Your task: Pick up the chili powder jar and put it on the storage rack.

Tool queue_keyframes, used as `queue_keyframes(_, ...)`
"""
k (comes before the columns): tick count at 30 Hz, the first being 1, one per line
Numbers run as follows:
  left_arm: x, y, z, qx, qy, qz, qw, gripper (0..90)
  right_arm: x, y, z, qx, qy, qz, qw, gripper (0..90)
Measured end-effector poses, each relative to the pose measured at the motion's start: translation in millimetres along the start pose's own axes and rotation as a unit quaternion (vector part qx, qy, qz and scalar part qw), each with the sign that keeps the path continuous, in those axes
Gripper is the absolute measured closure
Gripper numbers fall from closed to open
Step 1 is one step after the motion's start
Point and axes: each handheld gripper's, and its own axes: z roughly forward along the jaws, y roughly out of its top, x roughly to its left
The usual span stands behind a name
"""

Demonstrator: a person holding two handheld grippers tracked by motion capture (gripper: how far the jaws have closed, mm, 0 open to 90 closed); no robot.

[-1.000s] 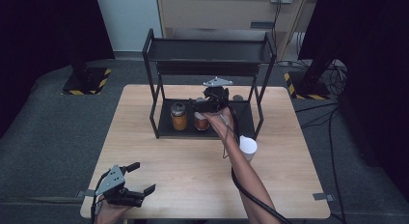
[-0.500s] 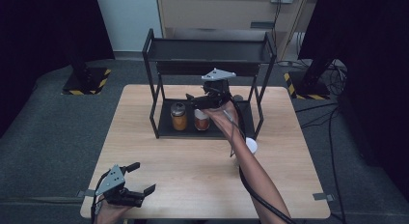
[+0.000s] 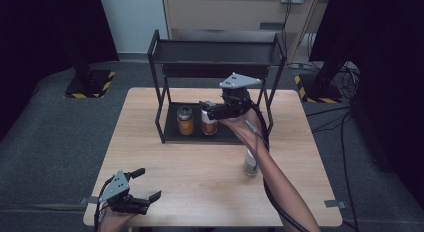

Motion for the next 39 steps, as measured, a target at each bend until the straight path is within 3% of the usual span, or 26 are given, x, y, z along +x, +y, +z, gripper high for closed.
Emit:
queue_keyframes(10, 0.5, -0.7, -0.1, -0.001, 0.0, -0.002, 1.0, 1.2, -3.5, -26.6, -52.3, -0.026, 0.018, 0.006, 0.9995, 7.7)
queue_keyframes(20, 0.6, -1.0, -0.3, -0.002, 0.0, -0.003, 1.0, 1.3, 0.3, -60.8, -98.2, -0.044, 0.013, 0.009, 0.9989, 7.7)
queue_keyframes(27, 0.6, -1.0, -0.3, -0.002, 0.001, -0.002, 1.0, 1.2, 10.0, -84.8, -121.5, -0.033, -0.003, -0.003, 0.9994, 7.4)
queue_keyframes(39, 1.5, -2.1, -1.0, -0.005, 0.002, -0.006, 1.0, 1.3, 18.8, -127.3, -155.9, -0.026, -0.017, 0.015, 0.9994, 7.4)
